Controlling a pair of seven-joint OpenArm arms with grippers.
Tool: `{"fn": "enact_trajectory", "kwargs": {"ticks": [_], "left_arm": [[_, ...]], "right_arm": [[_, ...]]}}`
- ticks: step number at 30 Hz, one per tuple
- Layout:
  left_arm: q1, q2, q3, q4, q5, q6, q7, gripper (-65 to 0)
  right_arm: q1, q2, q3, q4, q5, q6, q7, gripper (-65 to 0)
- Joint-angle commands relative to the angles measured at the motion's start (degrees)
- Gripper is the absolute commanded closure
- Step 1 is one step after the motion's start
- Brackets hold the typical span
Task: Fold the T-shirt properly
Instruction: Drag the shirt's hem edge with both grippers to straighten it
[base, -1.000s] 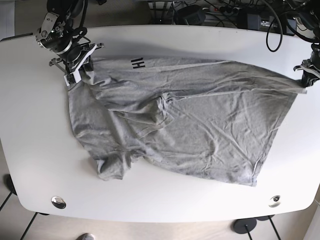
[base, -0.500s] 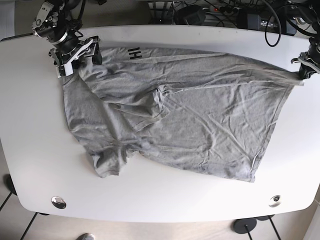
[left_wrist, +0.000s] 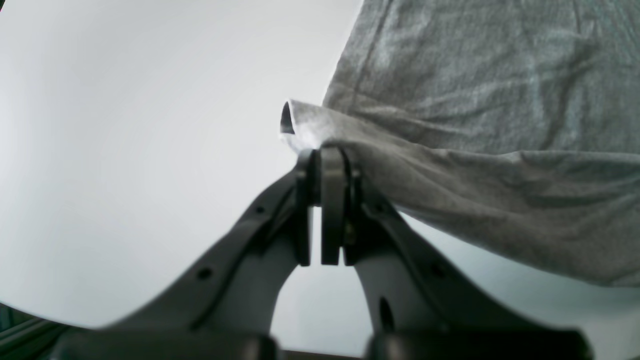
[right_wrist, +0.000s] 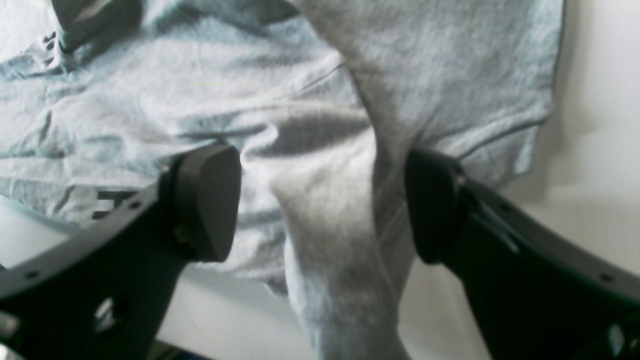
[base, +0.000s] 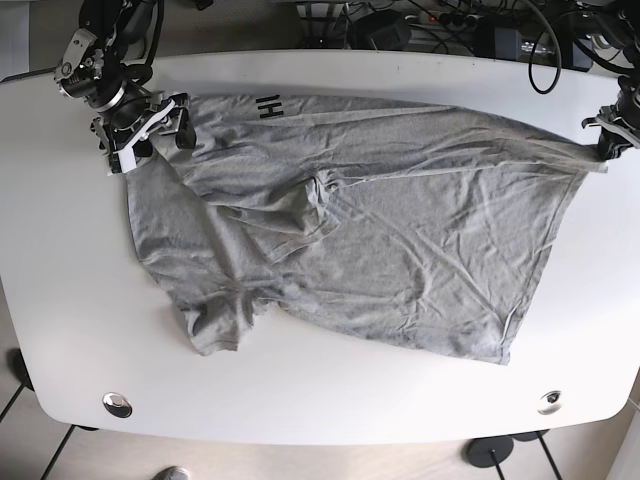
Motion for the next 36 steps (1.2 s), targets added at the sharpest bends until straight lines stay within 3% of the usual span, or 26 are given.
{"fn": "enact_trajectory", "kwargs": {"ticks": [1,5,7,12,15,18,20,23,28,36], "left_arm": [[-0.2,-1.3,-0.3,1.0,-0.9,-0.3,-1.4,0.0],[-0.2,-1.3,-0.3,1.0,-1.1,-0.3,-1.4,0.0],[-0.2,-1.3,-0.3,1.0,-1.1,-0.3,-1.4,0.0],[-0.2,-1.2,-0.3,1.0,-1.2,-0.3,-1.4,0.0],[0.0,-1.2,-0.6,1.0,-1.2,-0.3,-1.4,0.0],[2.2,-1.1,-0.8,1.0,-1.2,-3.6,-1.3,0.0],[3.7,0.2,-0.8,1.0,-1.2,-4.9,-1.3,0.0],[8.4,2.9,-3.4,2.0,-0.8,-6.7,-1.3,0.0],[10.9,4.3,-4.4,6.9,-0.7,-6.7,-1.3,0.0],[2.0,3.9,-1.1,9.1,0.8,-6.7,-1.3,0.0]], "right_arm": [[-0.8,0.3,0.1,1.0,1.4,0.34,0.9,-48.8],[-0.9,0.1,0.1,0.7,1.5,0.34,-0.2,-45.3],[-0.7,0.1,0.1,0.6,1.5,0.34,-0.2,-34.9],[0.7,0.1,0.0,0.2,1.5,0.34,-1.0,-1.3],[0.3,0.2,0.4,0.0,4.8,0.34,-2.3,-1.9],[-3.0,0.7,0.5,0.8,11.8,0.34,-2.4,-1.9],[-4.9,1.4,0.5,2.8,13.3,0.34,-2.4,-1.9],[-8.0,1.4,0.6,5.3,13.3,0.34,-2.3,-1.9],[-10.3,1.3,6.1,5.6,13.4,0.34,-2.3,-1.9],[-9.3,1.4,13.7,5.0,13.0,0.34,-2.3,-1.9]]}}
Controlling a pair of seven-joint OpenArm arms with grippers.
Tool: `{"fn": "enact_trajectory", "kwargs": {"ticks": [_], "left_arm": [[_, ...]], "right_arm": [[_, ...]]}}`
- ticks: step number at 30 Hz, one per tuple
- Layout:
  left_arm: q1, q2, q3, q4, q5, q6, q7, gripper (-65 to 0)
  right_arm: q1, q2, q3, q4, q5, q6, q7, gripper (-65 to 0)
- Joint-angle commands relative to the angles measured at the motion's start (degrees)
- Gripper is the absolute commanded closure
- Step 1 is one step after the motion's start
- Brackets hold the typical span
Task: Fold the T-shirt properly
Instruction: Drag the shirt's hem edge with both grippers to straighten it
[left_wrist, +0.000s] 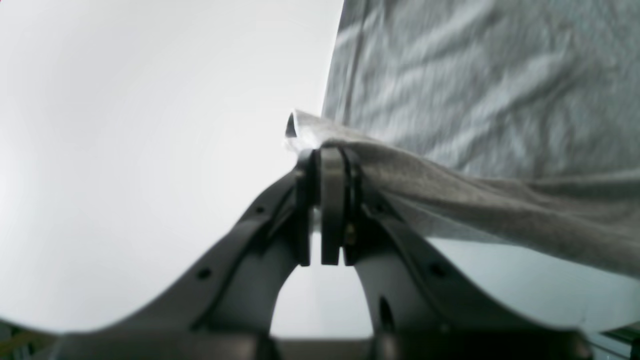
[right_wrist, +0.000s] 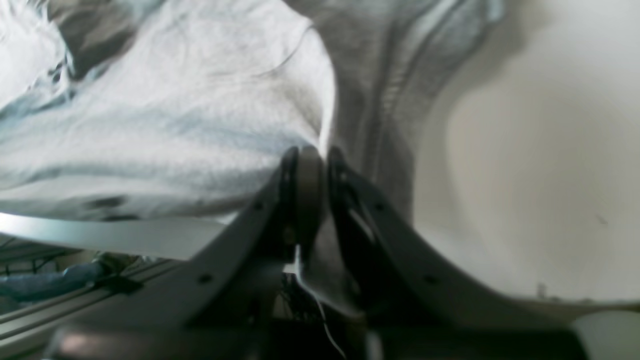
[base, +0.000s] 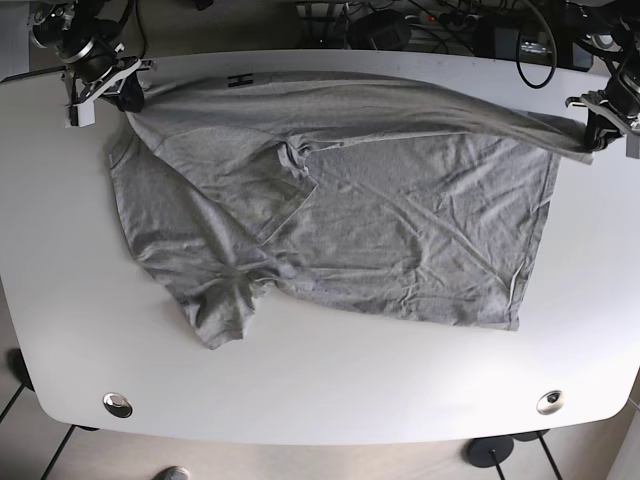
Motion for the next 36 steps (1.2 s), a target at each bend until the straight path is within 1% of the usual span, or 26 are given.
{"fn": "enact_trajectory", "kwargs": {"ticks": [1,4,5,6,8,12,15,17,18,19,20,21,22,23,24,25,29,31,33,36], "left_arm": [[-2.8,-1.1,1.1,1.2,2.0,0.0,-1.0,0.0],[-7.5,-1.0,6.1,0.9,8.4,0.0,-1.0,0.0],[-9.4,-0.7,8.3,0.6,11.4,0.0,-1.0,0.0],[-11.2,-0.6,9.9,-1.2,13.4,0.0,-1.0,0.0],[-14.6,-0.7,11.9,-6.5,15.3,0.0,-1.0,0.0],[-17.8,-0.9,12.1,-13.3,18.8,0.0,-1.2,0.0],[-20.8,-1.0,12.6,-17.6,23.2,0.0,-1.2,0.0],[-22.3,-1.0,15.1,-18.7,24.7,0.0,-1.2,-13.8],[-22.4,-1.1,15.6,-18.5,24.9,0.0,-1.2,-20.8],[-22.2,-1.1,15.7,-18.2,24.7,0.0,-1.2,-29.0],[-22.3,-1.1,15.7,-18.2,24.6,0.0,-1.2,-34.4],[-22.4,-1.1,15.6,-18.2,24.5,0.0,-1.2,-35.3],[-22.2,-1.1,15.5,-16.8,24.1,0.0,-1.2,-34.3],[-21.6,-1.2,15.3,-13.7,22.3,0.0,-1.2,-34.0],[-19.6,-2.2,15.3,-10.4,20.4,0.0,-1.2,-33.9],[-18.3,-2.6,15.6,-8.3,19.4,0.0,-1.2,-33.9],[-8.1,-2.4,15.2,-0.3,16.7,0.0,-1.2,-33.9],[-5.4,-2.1,15.4,-0.8,16.4,0.0,-1.3,-33.9],[-5.6,-0.8,15.6,-3.5,17.0,0.0,-1.3,-33.9],[-6.6,-0.6,15.7,-7.9,17.0,0.0,-1.3,-33.8]], "right_arm": [[0.5,0.8,1.5,-0.3,0.9,0.32,1.1,-1.9],[1.7,1.1,2.1,-3.5,0.9,0.32,1.2,-1.9],[2.2,1.2,2.2,-5.1,0.9,0.32,1.2,-1.9],[2.3,1.3,2.2,-6.0,0.8,0.32,1.3,-1.9],[3.0,1.3,2.2,-6.5,0.8,0.32,1.3,-1.9],[3.1,1.3,3.1,-6.6,0.7,0.32,2.2,-2.1],[3.0,1.3,3.2,-6.7,0.1,0.32,3.9,-2.1],[3.3,1.2,3.0,-6.6,-4.8,0.32,4.1,-3.0],[4.0,0.9,3.1,-6.5,-6.6,0.32,4.1,-4.9],[4.7,0.8,3.2,-6.4,-8.6,0.32,4.1,-10.3],[4.8,0.8,3.2,-6.4,-9.3,0.32,4.1,-18.1],[4.8,0.8,3.2,-6.2,-9.4,0.32,4.1,-24.6],[4.8,0.8,3.2,-6.1,-9.4,0.32,4.0,-33.9],[4.8,0.9,3.2,-6.1,-9.4,0.32,4.0,-42.3],[4.8,0.9,3.2,-6.0,-9.4,0.32,4.0,-48.5],[4.8,0.9,3.2,-6.0,-9.4,0.32,4.0,-50.6],[4.7,0.7,2.9,-3.2,-9.5,0.32,4.0,-50.9],[4.7,0.8,3.2,-3.2,-9.9,0.32,4.0,-50.9],[4.7,0.9,3.2,-2.6,-9.9,0.32,4.0,-50.9],[3.3,0.9,3.2,-1.3,-9.9,0.32,4.0,-50.9]]}}
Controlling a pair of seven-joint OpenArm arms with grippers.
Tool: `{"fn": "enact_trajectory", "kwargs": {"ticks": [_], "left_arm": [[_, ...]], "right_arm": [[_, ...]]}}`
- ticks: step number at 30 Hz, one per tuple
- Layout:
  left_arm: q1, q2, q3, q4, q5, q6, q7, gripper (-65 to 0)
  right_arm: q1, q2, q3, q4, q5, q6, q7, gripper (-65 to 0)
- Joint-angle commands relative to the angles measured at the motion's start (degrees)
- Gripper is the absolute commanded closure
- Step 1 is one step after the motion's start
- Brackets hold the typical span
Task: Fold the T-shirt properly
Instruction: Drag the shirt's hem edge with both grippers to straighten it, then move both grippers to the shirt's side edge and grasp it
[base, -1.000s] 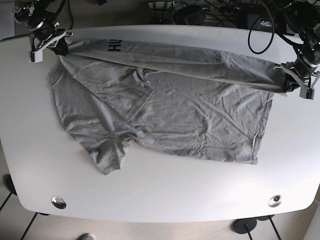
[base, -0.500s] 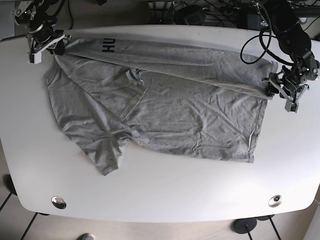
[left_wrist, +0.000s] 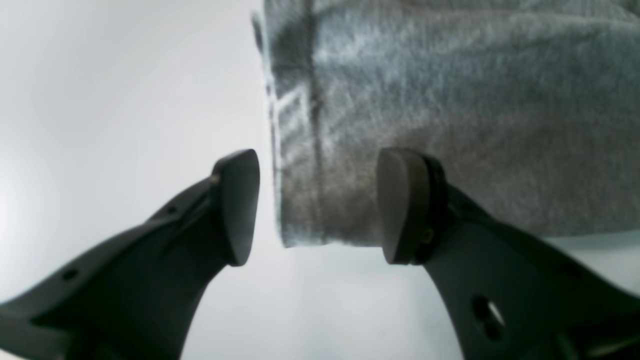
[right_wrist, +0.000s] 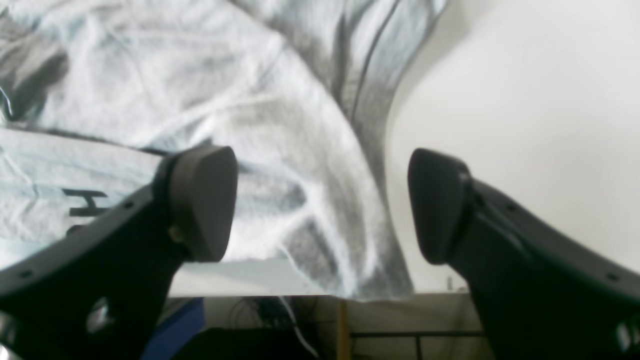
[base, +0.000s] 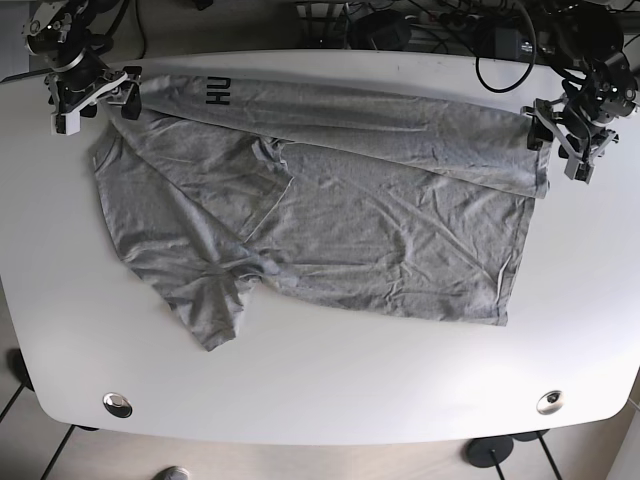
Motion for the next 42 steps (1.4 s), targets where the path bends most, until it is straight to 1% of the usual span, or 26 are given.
{"fn": "enact_trajectory", "kwargs": {"ticks": [1,2,3,7,9,13,14,15,16,17,18,19,20,21,27,28,29,30,31,32,33,34,35,36,38,42], "left_arm": [[-0.9,-1.2,-0.5,-1.9,-0.5,0.0,-0.9,-33.8],[-1.6,-1.2,-0.5,-3.9,-0.5,0.0,-0.9,-33.2],[-2.2,-1.2,-0.5,-5.4,-0.5,0.0,-0.9,-30.4],[-3.5,-1.6,-0.5,-11.0,-0.5,0.0,-0.9,-11.7],[-3.5,-1.6,-0.5,-12.0,-0.5,0.0,-1.1,-6.5],[-2.3,-1.7,-1.1,-11.8,-0.5,0.0,-4.0,-5.6],[-1.4,-1.7,-2.1,-11.7,-0.6,0.0,-4.0,-5.6],[-0.8,-1.7,-3.7,-11.6,-0.6,0.0,-4.0,-5.6],[-0.3,-1.6,-5.4,-11.6,-0.6,0.0,-4.0,-5.6],[1.2,-1.6,-7.3,-11.6,-0.6,0.0,-3.9,-5.4],[2.2,-1.6,-8.1,-11.5,-0.6,0.0,-3.9,-5.4],[3.3,-1.6,-8.8,-10.7,-0.6,0.0,-4.0,-5.4],[4.7,-1.6,-9.6,-9.2,-0.7,0.0,-4.0,-5.4],[7.0,-1.4,-10.8,-6.9,-0.9,0.0,-4.0,-5.4],[13.2,0.7,-13.6,1.5,-1.0,0.0,-3.8,-6.0],[13.5,1.3,-14.1,2.4,-0.8,0.0,-3.8,-6.3],[13.6,1.7,-14.2,3.1,-0.6,0.0,-3.8,-6.3],[13.6,1.5,-14.0,3.6,-0.6,0.0,-3.8,-8.2],[13.6,1.5,-14.0,3.5,-0.6,0.0,-3.8,-12.1],[13.5,1.4,-13.9,3.5,-0.9,0.0,-3.8,-20.4],[13.3,1.3,-13.8,4.0,-1.0,0.0,-3.8,-29.2],[12.5,1.3,-13.8,5.0,-1.0,0.0,-3.8,-33.9],[12.0,1.3,-13.8,6.1,-0.7,0.0,-3.7,-35.4],[11.6,1.2,-13.8,7.5,-0.6,0.0,-3.7,-34.2],[11.4,0.7,-13.8,9.8,-1.0,0.0,-3.7,-33.9],[6.3,0.1,-12.3,12.9,-0.9,0.0,-3.8,-33.9]], "right_arm": [[-1.4,0.9,0.4,2.1,0.8,0.34,0.9,-50.9],[-1.7,0.9,0.5,2.1,0.8,0.34,0.9,-50.9],[-1.8,0.8,0.6,1.8,0.7,0.34,0.9,-50.9],[-4.1,0.7,0.8,1.6,0.7,0.34,0.9,-50.9],[-4.9,0.7,0.8,-0.4,0.7,0.34,0.9,-50.9],[-5.3,0.8,0.5,-4.0,0.7,0.34,0.9,-50.7],[-5.3,1.0,0.4,-5.0,0.7,0.34,0.9,-49.1],[-5.0,1.0,0.3,-5.9,0.7,0.34,0.9,-44.9],[-4.8,1.1,0.2,-6.7,0.7,0.34,0.9,-38.0],[-3.9,1.2,0.0,-7.1,0.7,0.34,0.9,-26.8],[-3.9,1.7,-0.8,-7.1,0.7,0.34,0.9,-19.8],[-3.9,2.9,-2.1,-7.1,0.7,0.34,0.9,-14.4],[-3.9,3.9,-3.7,-7.2,0.8,0.34,0.9,-11.6],[-3.9,4.6,-5.1,-7.2,0.8,0.34,0.9,-10.9],[-4.0,4.6,-5.7,-6.9,0.8,0.34,0.9,-11.1],[-4.1,4.7,-5.7,-6.8,0.8,0.34,0.9,-12.4],[-4.3,4.7,-5.7,-6.8,0.8,0.34,0.9,-17.0],[-5.2,4.7,-5.7,-6.7,0.8,0.34,0.9,-29.3],[-5.6,4.7,-5.6,-6.1,0.9,0.34,0.9,-39.8],[-6.0,4.4,-5.1,-4.1,0.9,0.34,1.0,-54.2],[-7.1,4.3,-5.1,-2.1,1.2,0.34,1.1,-63.9],[-7.5,4.3,-5.1,-0.8,1.3,0.34,1.1,-65.0],[-7.7,4.0,-5.1,0.4,1.3,0.34,1.4,-63.9],[-8.0,3.0,-5.1,2.2,1.3,0.34,3.0,-61.8],[-8.0,2.5,-5.1,3.7,1.3,0.34,4.9,-60.4],[-3.9,2.9,-5.7,3.6,0.6,0.34,5.1,-60.6]]}}
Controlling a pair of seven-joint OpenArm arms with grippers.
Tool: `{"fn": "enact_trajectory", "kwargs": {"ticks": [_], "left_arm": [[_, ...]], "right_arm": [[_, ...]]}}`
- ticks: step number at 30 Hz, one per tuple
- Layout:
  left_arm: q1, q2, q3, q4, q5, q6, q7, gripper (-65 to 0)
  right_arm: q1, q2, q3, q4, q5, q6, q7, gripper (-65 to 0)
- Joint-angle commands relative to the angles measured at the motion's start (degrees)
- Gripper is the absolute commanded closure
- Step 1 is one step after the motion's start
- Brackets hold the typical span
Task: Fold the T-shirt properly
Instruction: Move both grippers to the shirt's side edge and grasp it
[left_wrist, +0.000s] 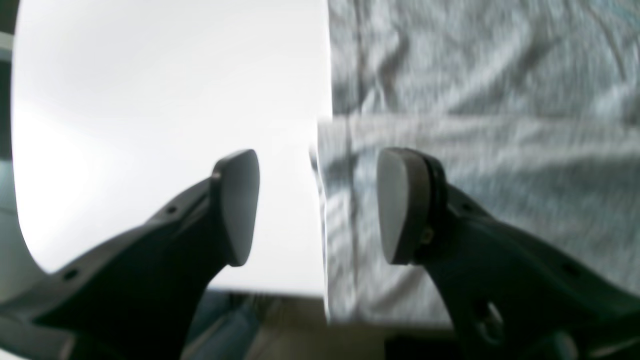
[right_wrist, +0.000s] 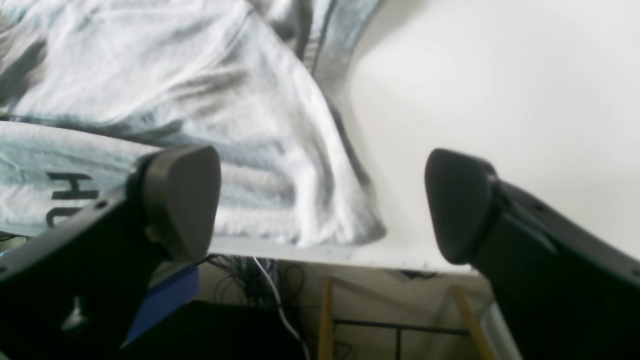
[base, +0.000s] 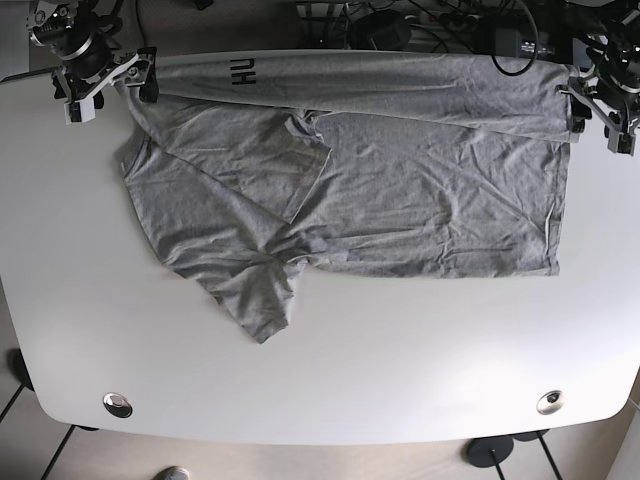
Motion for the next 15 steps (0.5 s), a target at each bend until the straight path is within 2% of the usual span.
{"fn": "enact_trajectory", "kwargs": {"ticks": [1,3,4,5,8,10,15], "left_arm": [[-3.4,-1.2,1.0,1.2,-0.8,-0.1,-1.6,-33.8],[-7.3,-1.4,2.9,1.1,0.4,-0.1,-1.6,-33.8],[-8.4,-1.4,4.4,0.7,2.3,-0.1,-1.6,-33.8],[-10.1,-1.4,6.9,-0.4,6.1,-0.1,-1.8,-33.8],[-18.3,-1.3,12.6,-6.6,13.6,-0.1,-1.8,-33.8],[-23.8,-1.0,14.5,-10.7,16.5,-0.1,-1.8,-33.8],[-34.8,-1.0,16.6,-22.6,17.6,-0.1,-2.7,-33.8]], "right_arm": [[3.4,1.4,0.2,-0.2,-0.1,0.08,1.4,-60.6],[7.6,2.1,-1.4,-2.4,-2.5,0.08,1.4,-60.6],[9.6,2.7,-2.7,-3.5,-4.5,0.08,1.4,-60.6],[12.2,4.0,-4.3,-4.5,-7.6,0.08,1.4,-60.6],[18.5,4.5,-7.0,-7.4,-12.6,0.08,1.4,-60.6],[23.9,4.6,-8.1,-11.2,-15.3,0.08,1.4,-60.6],[36.0,4.8,-10.1,-22.5,-21.2,0.08,1.6,-60.6]]}}
